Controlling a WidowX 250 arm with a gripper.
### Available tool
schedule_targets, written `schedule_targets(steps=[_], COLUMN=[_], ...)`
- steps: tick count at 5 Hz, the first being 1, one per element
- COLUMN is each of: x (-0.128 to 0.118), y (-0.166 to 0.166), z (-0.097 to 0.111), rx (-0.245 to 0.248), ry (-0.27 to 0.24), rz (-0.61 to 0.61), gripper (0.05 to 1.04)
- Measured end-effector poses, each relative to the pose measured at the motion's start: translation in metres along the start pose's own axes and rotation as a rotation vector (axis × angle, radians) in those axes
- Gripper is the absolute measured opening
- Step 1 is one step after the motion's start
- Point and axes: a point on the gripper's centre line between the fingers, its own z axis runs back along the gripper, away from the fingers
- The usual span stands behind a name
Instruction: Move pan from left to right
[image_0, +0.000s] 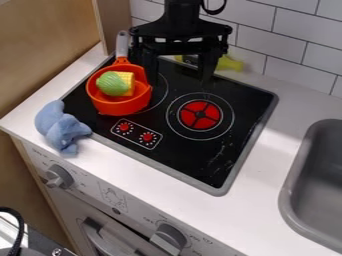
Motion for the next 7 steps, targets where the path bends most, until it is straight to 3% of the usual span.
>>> schedule_targets(steps=[1, 2, 3, 6, 7], x=[0.002, 0.027, 0.045, 0.054, 0.051], y=[0.001, 0.011, 0.026, 0.038, 0.032], z=[0.000, -0.020, -0.023, -0.028, -0.039], rx=[-0.002, 0.014, -0.043, -0.028, -0.031], ry=[-0.007, -0.064, -0.089, -0.076, -0.104], rz=[-0.015, -0.271, -0.427, -0.408, -0.381], gripper=[0.995, 0.995, 0.995, 0.995, 0.995])
